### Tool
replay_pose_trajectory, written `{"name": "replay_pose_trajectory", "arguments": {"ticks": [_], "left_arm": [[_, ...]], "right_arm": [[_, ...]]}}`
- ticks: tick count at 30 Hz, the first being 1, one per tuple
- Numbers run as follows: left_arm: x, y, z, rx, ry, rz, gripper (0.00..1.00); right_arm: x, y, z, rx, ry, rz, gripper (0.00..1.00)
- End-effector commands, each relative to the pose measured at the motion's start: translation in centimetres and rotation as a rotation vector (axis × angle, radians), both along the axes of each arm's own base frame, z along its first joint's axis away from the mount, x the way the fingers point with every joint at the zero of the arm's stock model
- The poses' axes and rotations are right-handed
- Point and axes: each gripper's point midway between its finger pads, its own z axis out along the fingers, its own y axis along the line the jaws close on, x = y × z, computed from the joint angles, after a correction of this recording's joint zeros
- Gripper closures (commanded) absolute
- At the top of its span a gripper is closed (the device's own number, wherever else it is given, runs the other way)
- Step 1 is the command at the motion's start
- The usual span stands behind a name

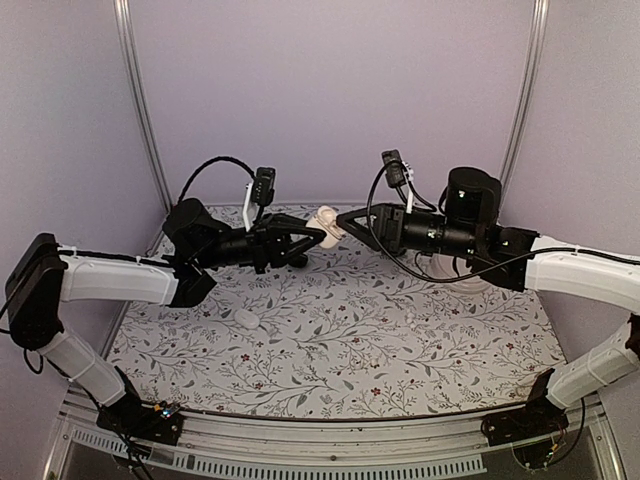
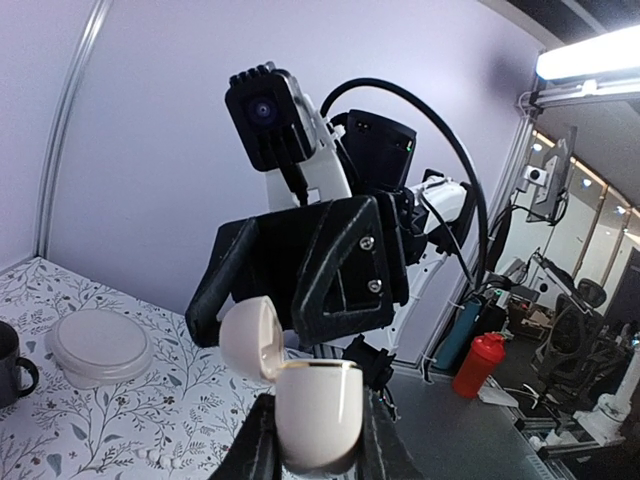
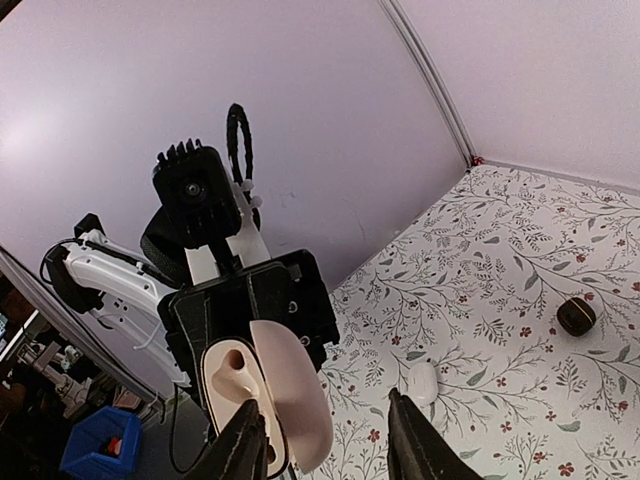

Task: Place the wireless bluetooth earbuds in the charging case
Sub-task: Pass from the left arm to the right

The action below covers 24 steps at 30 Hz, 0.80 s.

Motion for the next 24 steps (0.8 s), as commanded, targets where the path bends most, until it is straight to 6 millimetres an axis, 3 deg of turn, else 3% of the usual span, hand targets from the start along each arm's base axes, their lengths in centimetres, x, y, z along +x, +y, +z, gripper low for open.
{"name": "replay_pose_trajectory", "arguments": {"ticks": [1,9,18,24], "left_arm": [[-0.7,-0.2,1.1,-0.034,-0.022,-0.022,1.00],[-0.6,-0.3,1.0,-0.035,-0.021,-0.024,1.00],[-0.5,-0.3,0.9,-0.026,-0.017,-0.019,1.00],[-0.4,-0.4,0.7,-0.019,-0.011,-0.018,0.97]], "right_arm": [[-0.5,0.8,0.6,0.000,-0.018,0.042,0.59],[-0.8,1.2,0.3,0.005,0.002,0.069,0.68],[-1.0,1.2,0.8,0.016,0.005,0.072,0.94],[-1.0,1.0,1.2,0.021,-0.002,0.070,0.96]]}}
